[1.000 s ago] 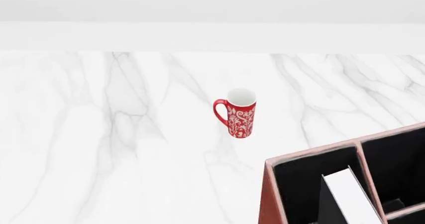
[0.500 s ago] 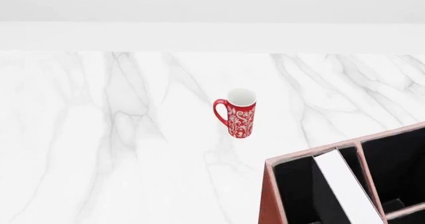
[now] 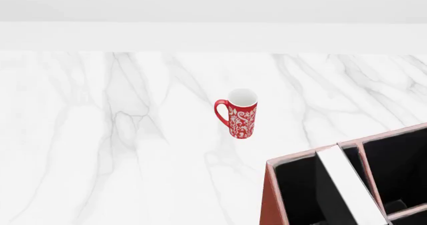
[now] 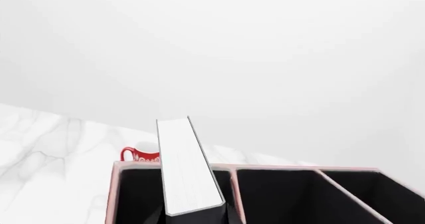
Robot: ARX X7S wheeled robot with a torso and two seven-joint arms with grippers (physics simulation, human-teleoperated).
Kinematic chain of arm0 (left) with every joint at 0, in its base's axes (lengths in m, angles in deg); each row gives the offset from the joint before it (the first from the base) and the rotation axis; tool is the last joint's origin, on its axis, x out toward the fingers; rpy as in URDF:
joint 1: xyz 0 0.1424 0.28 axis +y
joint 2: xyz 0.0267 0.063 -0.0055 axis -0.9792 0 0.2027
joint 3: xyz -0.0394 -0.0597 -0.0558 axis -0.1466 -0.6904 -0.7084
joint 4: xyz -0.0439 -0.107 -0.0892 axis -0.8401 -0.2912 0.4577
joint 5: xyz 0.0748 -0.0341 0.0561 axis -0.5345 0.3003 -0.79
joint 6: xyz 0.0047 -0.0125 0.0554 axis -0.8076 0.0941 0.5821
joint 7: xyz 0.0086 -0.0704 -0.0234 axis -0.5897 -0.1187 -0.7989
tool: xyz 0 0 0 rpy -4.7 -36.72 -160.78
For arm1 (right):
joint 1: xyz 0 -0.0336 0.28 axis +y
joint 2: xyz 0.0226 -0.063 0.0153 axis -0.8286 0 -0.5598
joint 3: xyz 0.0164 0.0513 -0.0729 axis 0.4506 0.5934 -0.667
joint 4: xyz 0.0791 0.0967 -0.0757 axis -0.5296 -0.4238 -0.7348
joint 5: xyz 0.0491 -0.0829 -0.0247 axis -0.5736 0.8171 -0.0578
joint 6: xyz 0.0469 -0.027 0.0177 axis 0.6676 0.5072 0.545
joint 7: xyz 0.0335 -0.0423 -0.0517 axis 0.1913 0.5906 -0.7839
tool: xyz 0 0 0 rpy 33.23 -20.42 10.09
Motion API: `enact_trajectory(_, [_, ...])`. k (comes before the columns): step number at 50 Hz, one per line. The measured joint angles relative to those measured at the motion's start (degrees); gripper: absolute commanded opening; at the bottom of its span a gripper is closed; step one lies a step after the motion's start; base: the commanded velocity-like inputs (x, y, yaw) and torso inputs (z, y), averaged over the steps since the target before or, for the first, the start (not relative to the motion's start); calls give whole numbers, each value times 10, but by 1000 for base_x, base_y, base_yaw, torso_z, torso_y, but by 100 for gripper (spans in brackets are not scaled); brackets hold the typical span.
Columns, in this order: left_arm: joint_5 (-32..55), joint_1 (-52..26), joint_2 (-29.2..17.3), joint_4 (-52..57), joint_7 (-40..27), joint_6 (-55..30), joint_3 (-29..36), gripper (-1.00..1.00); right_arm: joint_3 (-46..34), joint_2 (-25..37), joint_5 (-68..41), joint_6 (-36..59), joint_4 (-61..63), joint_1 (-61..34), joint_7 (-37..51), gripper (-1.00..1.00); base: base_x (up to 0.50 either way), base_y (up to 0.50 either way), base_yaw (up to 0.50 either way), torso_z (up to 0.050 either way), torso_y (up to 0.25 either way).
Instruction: Pick up the book and place it in the left compartment of the caddy.
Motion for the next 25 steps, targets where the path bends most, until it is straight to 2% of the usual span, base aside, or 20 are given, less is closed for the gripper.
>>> enact_trajectory(25, [-2,-1,0,0,-3,-3,1,100,1,-67,-59,-23,-90,-11,-44,-100,0,0,0,0,1])
